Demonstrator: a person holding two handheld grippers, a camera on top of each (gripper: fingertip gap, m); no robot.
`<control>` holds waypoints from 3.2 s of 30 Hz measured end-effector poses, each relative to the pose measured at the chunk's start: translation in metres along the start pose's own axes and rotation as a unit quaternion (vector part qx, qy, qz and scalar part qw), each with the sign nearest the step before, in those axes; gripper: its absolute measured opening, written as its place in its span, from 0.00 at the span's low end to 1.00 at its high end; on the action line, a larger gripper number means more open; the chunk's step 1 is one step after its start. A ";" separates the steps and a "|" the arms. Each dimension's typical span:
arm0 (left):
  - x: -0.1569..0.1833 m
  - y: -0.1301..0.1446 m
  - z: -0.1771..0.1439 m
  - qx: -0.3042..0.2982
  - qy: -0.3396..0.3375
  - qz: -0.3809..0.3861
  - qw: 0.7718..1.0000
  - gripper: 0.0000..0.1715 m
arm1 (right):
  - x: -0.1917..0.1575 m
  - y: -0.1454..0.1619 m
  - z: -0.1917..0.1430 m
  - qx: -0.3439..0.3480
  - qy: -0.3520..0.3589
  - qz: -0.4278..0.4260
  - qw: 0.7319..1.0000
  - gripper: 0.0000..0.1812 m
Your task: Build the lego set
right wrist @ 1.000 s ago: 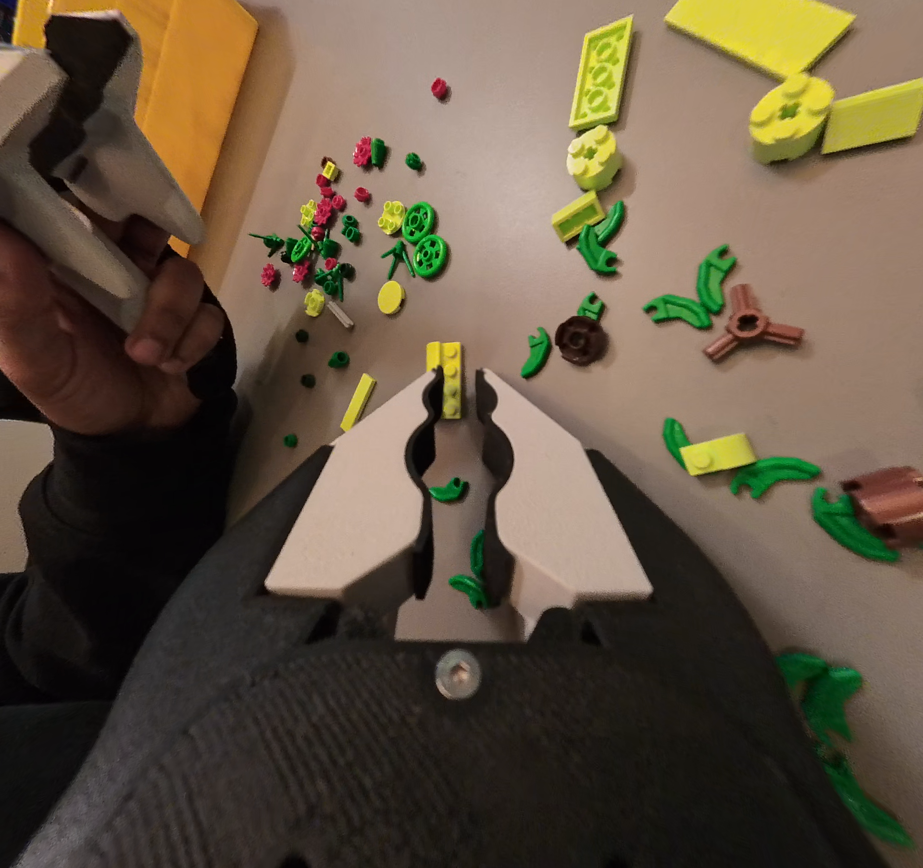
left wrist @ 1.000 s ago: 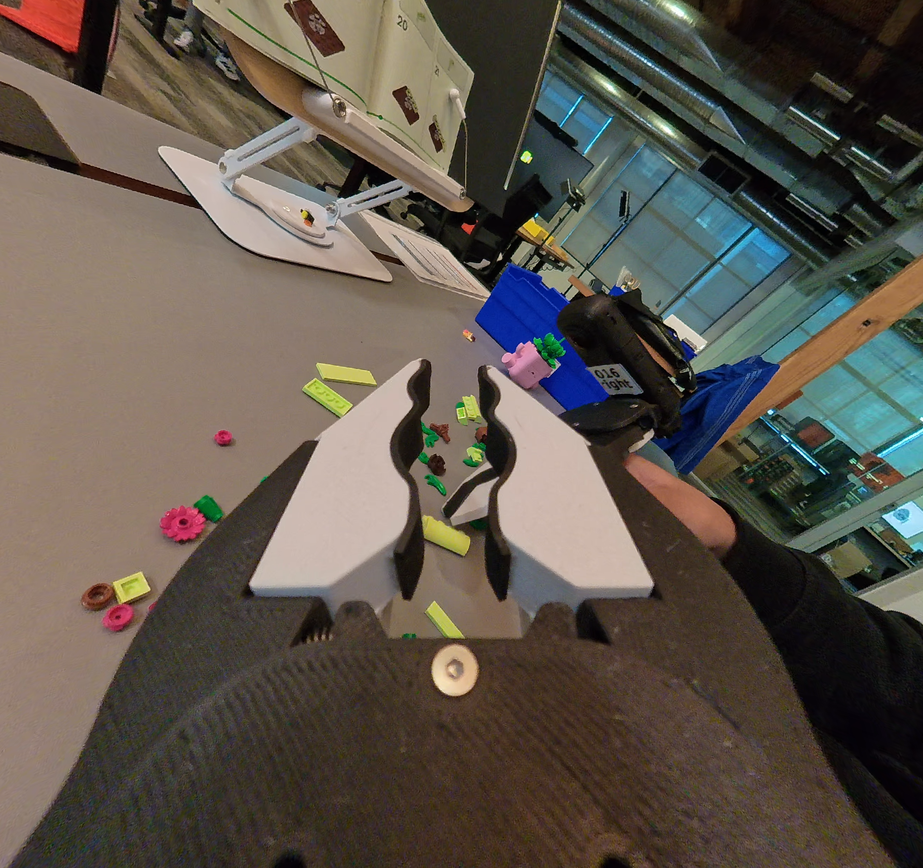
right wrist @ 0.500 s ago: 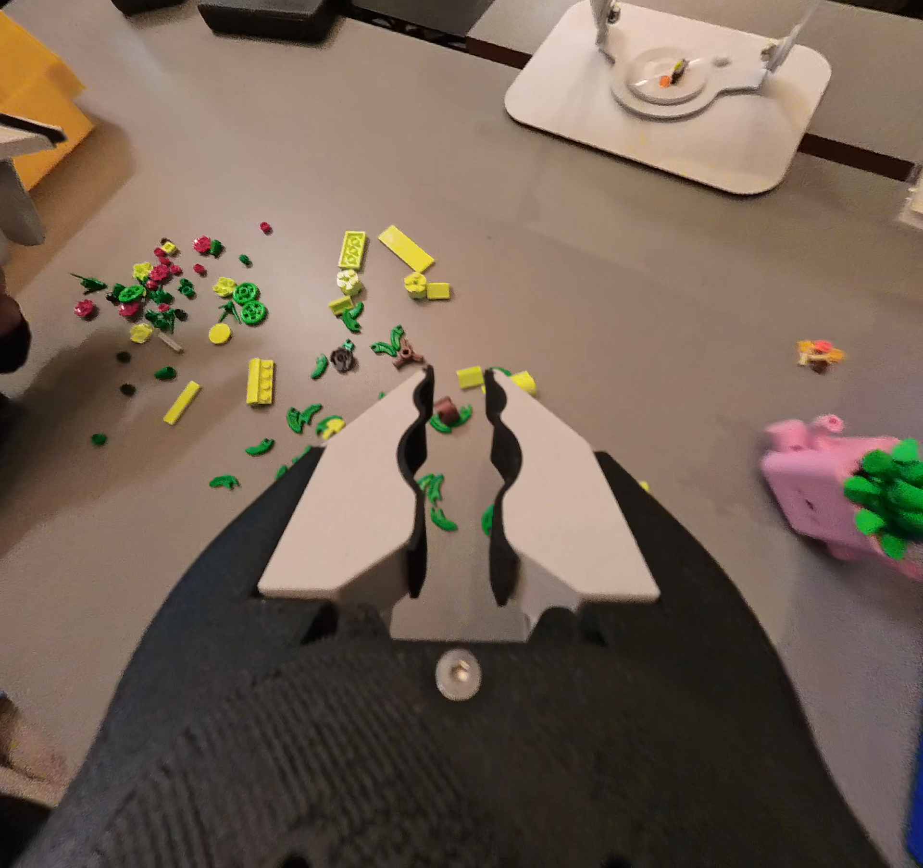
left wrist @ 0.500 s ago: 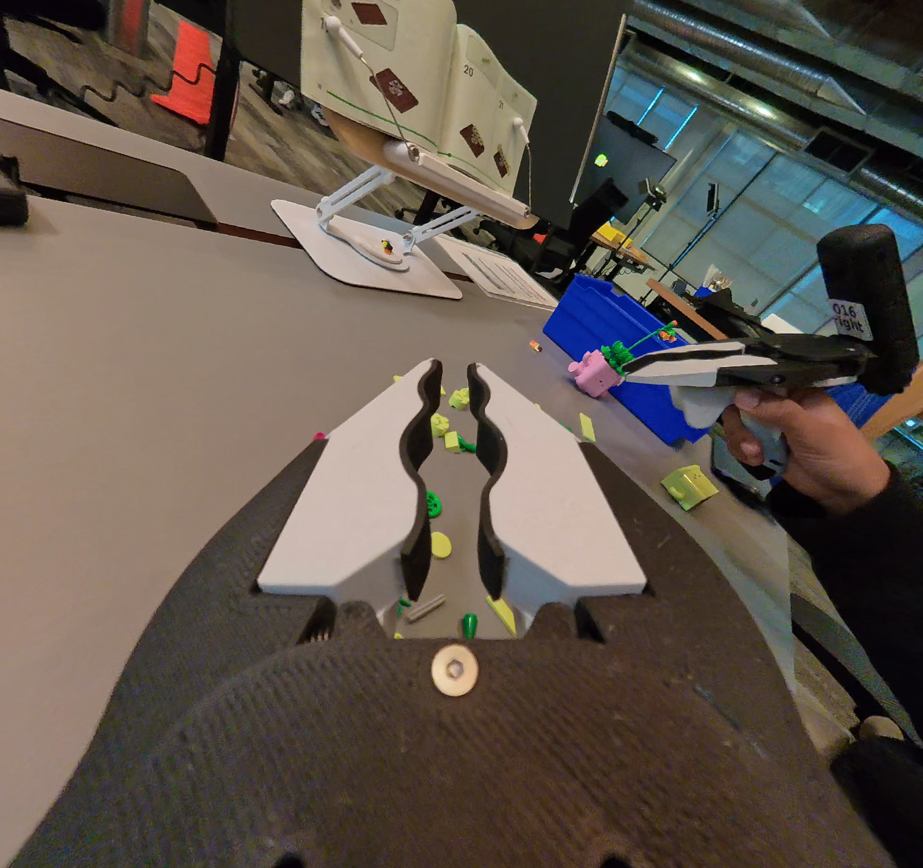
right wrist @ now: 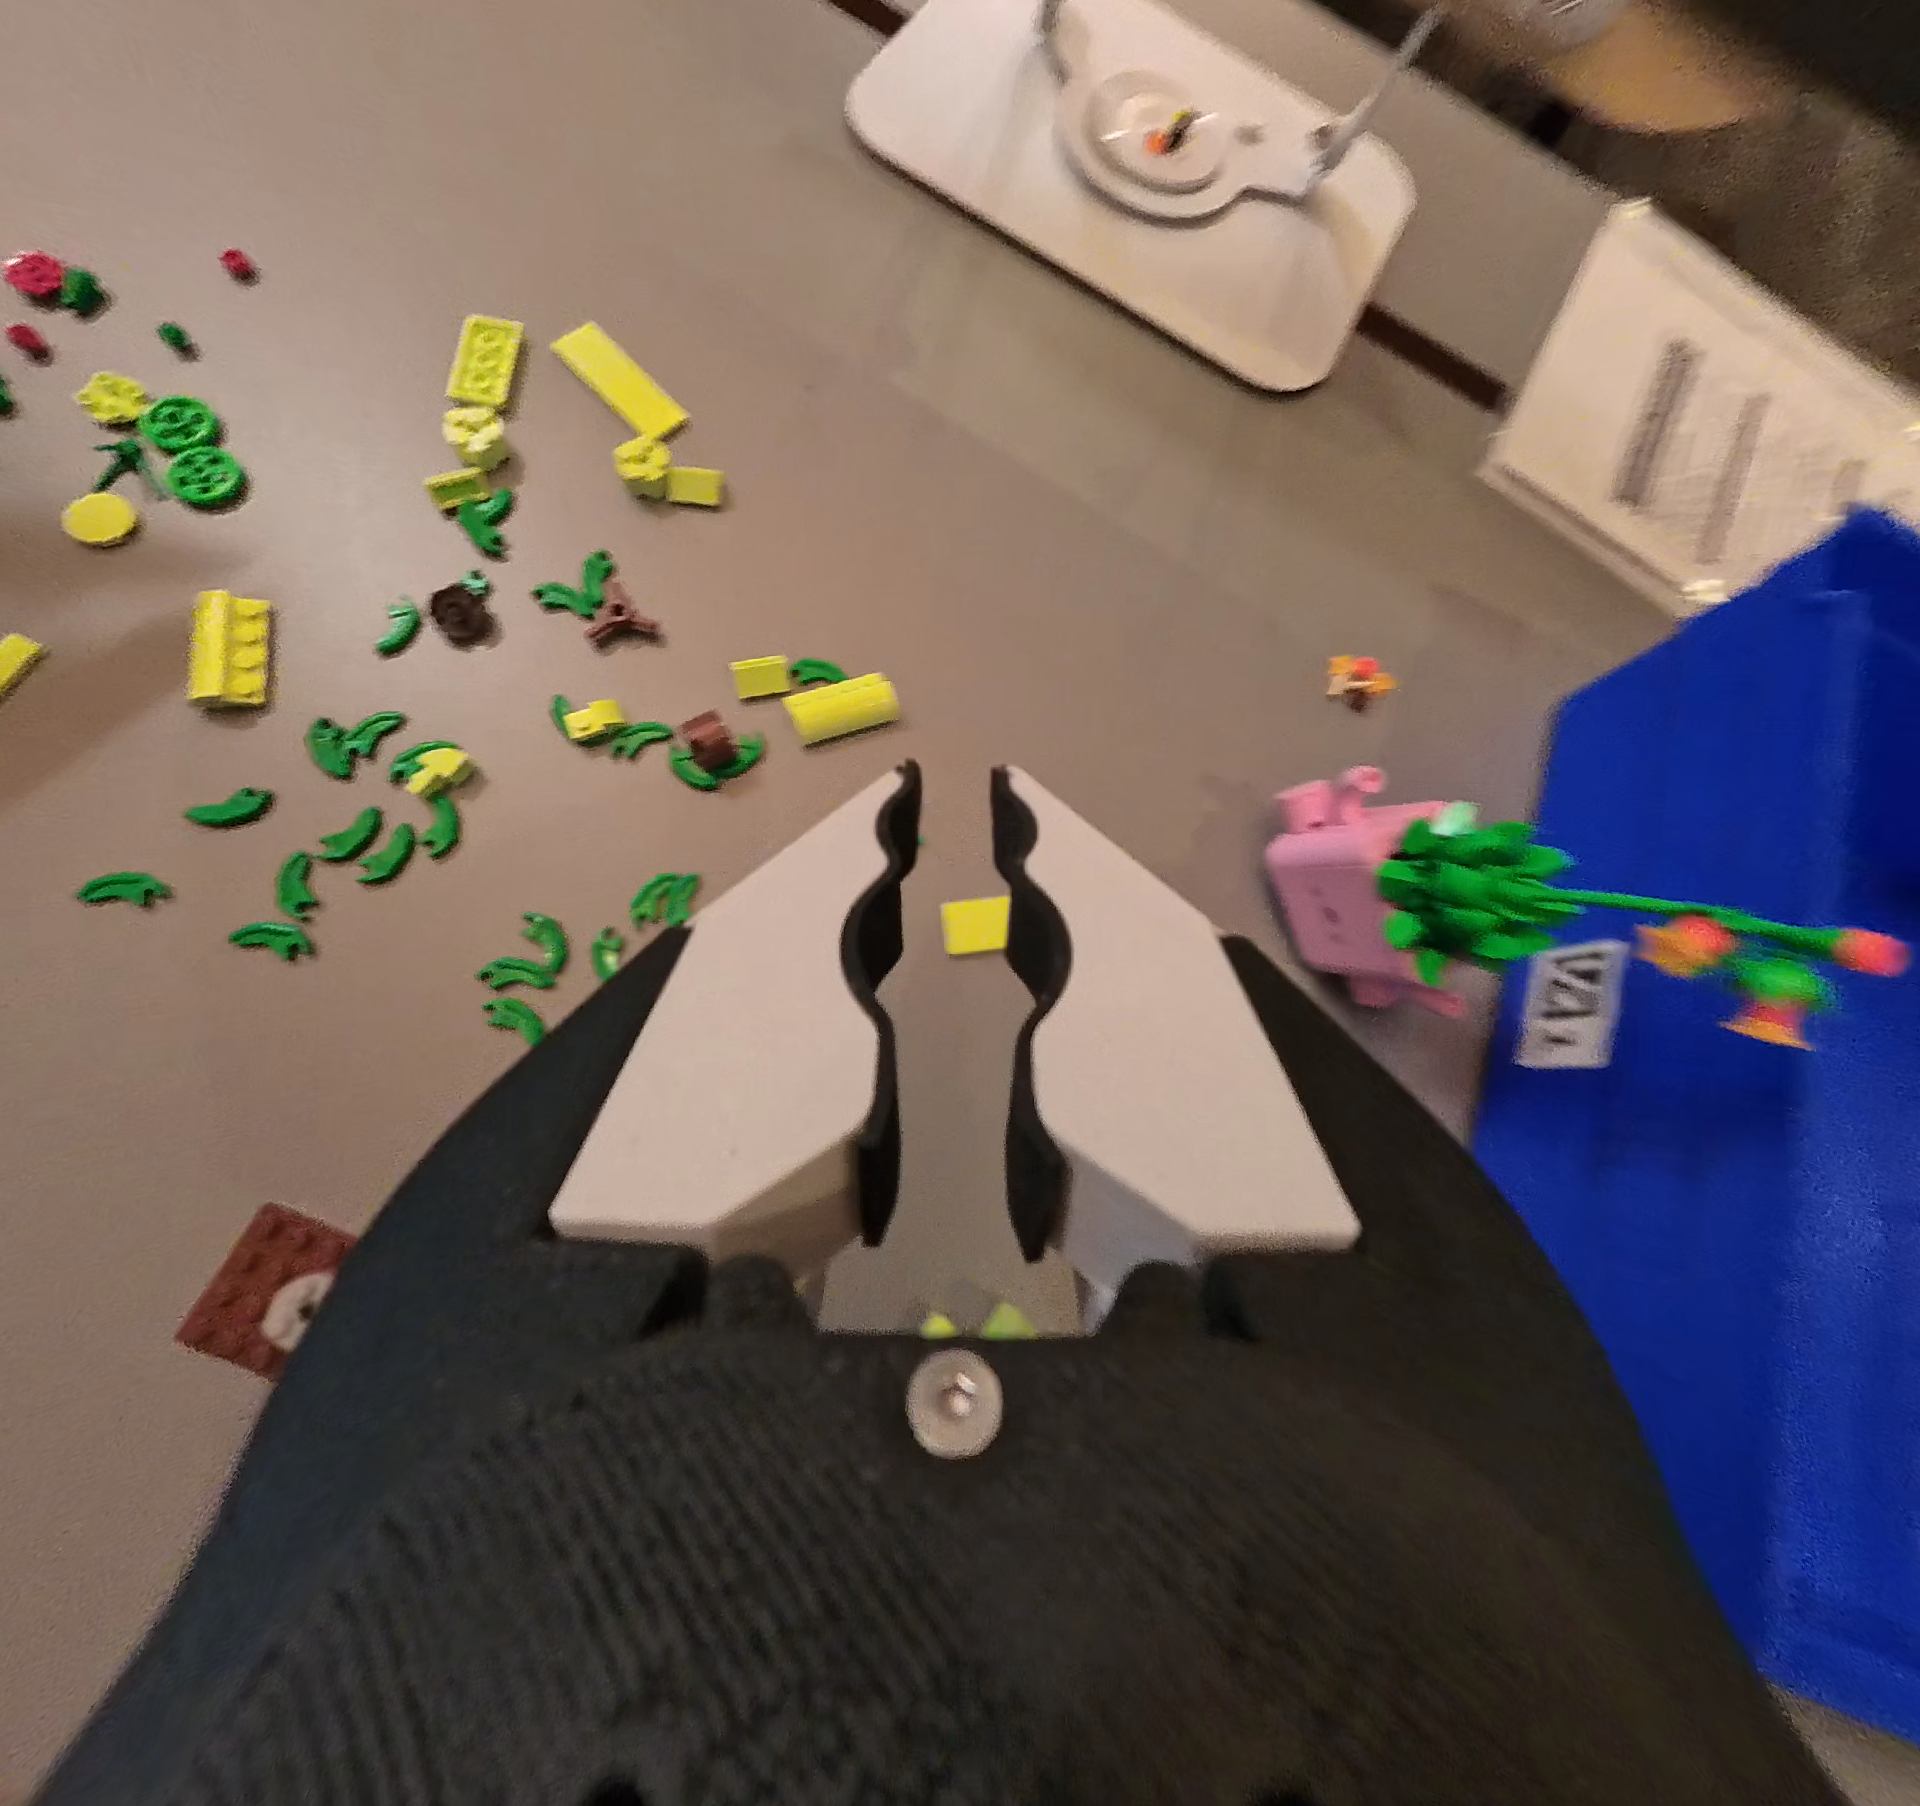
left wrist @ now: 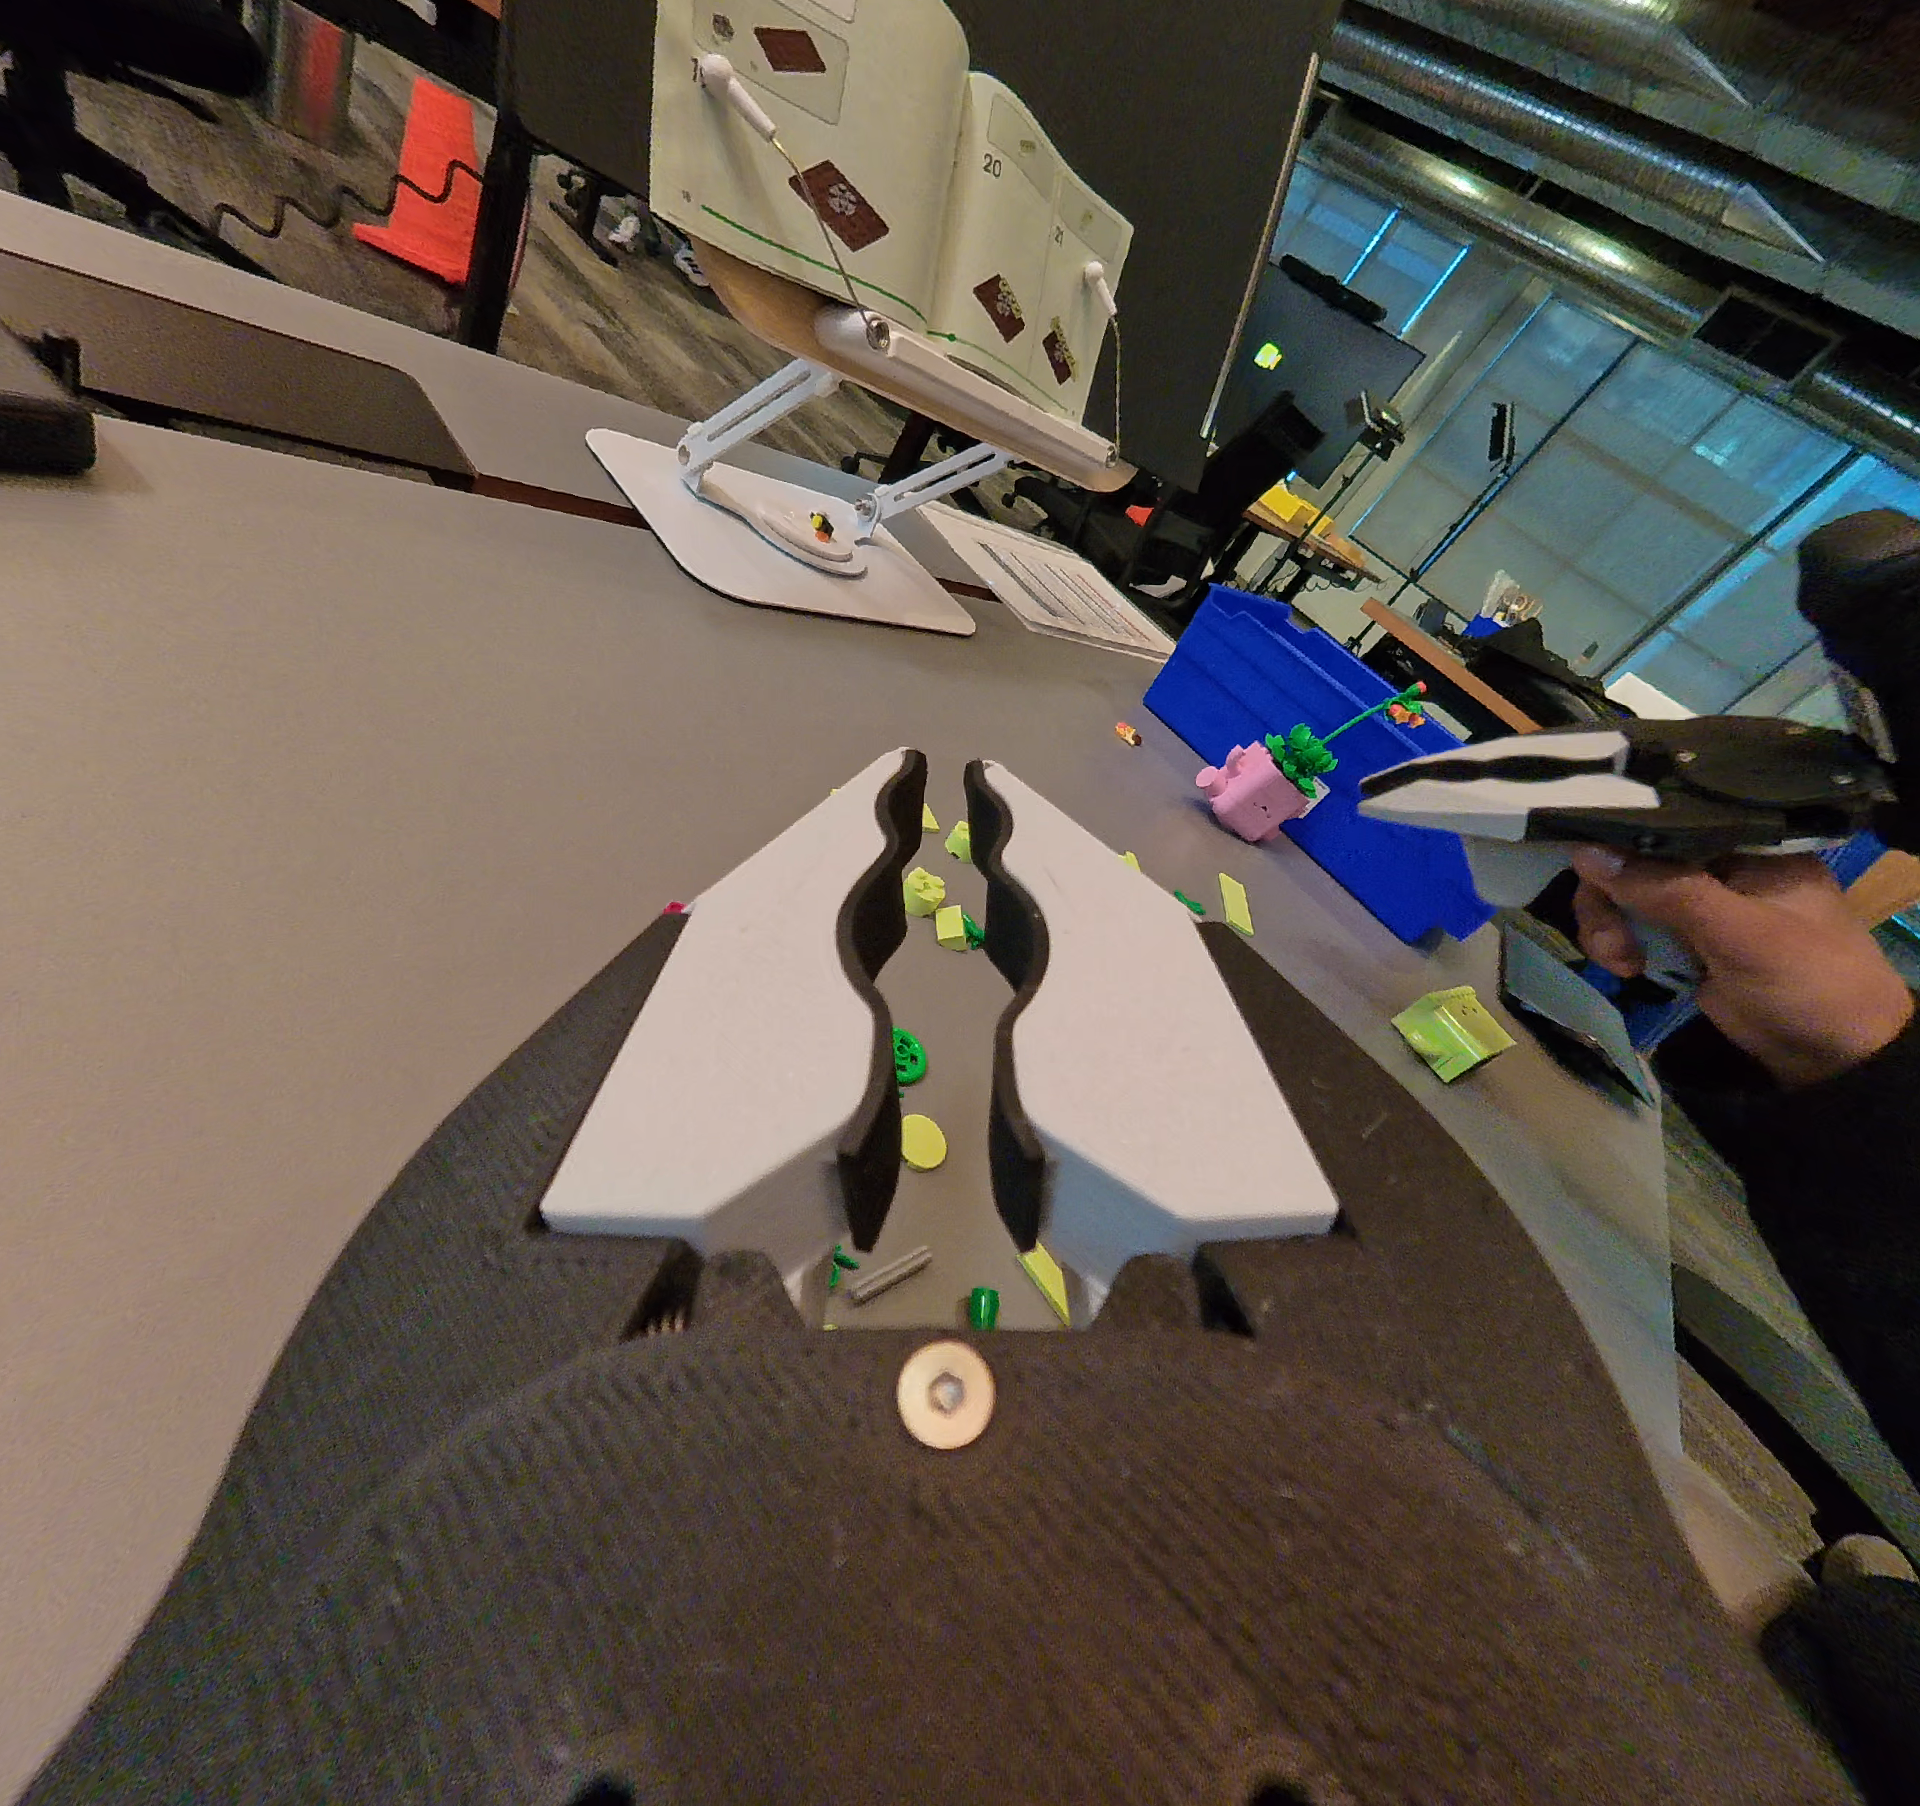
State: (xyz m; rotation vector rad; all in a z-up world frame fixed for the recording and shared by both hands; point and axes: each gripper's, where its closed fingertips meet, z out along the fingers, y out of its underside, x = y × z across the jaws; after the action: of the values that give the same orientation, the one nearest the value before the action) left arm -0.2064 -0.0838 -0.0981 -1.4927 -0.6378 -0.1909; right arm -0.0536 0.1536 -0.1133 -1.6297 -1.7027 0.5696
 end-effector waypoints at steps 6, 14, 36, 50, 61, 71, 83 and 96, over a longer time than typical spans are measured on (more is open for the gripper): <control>0.002 0.002 0.003 -0.003 0.005 0.000 1.000 0.03 | 0.042 -0.024 -0.057 0.074 0.038 0.024 0.996 0.02; 0.007 0.010 0.010 -0.018 0.005 0.010 1.000 0.03 | 0.023 -0.030 -0.071 0.103 0.022 -0.006 0.994 0.01; 0.009 0.015 0.014 -0.026 0.007 0.016 1.000 0.03 | 0.022 -0.032 -0.070 0.127 0.004 0.018 0.992 0.01; 0.010 0.018 0.015 -0.031 0.005 0.022 0.999 0.03 | -0.077 -0.015 -0.008 0.094 -0.176 0.036 0.979 0.00; 0.010 0.018 0.015 -0.030 0.006 0.019 0.999 0.03 | -0.107 0.034 0.049 0.005 -0.192 0.041 0.980 0.02; 0.010 0.023 0.019 -0.037 0.005 0.022 0.999 0.03 | -0.116 0.041 0.056 0.002 -0.235 0.069 0.970 0.07; 0.010 0.026 0.021 -0.043 0.005 0.022 0.999 0.03 | -0.105 0.046 0.067 0.006 -0.174 0.039 0.984 0.19; 0.009 0.026 0.022 -0.042 0.005 0.016 0.999 0.03 | -0.103 0.045 0.068 0.015 -0.172 0.040 0.984 0.18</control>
State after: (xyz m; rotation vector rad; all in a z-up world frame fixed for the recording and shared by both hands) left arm -0.1917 -0.0580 -0.1174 -1.5804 -0.6025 -0.2024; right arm -0.0772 0.0673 -0.2099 -1.6558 -1.8662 0.9562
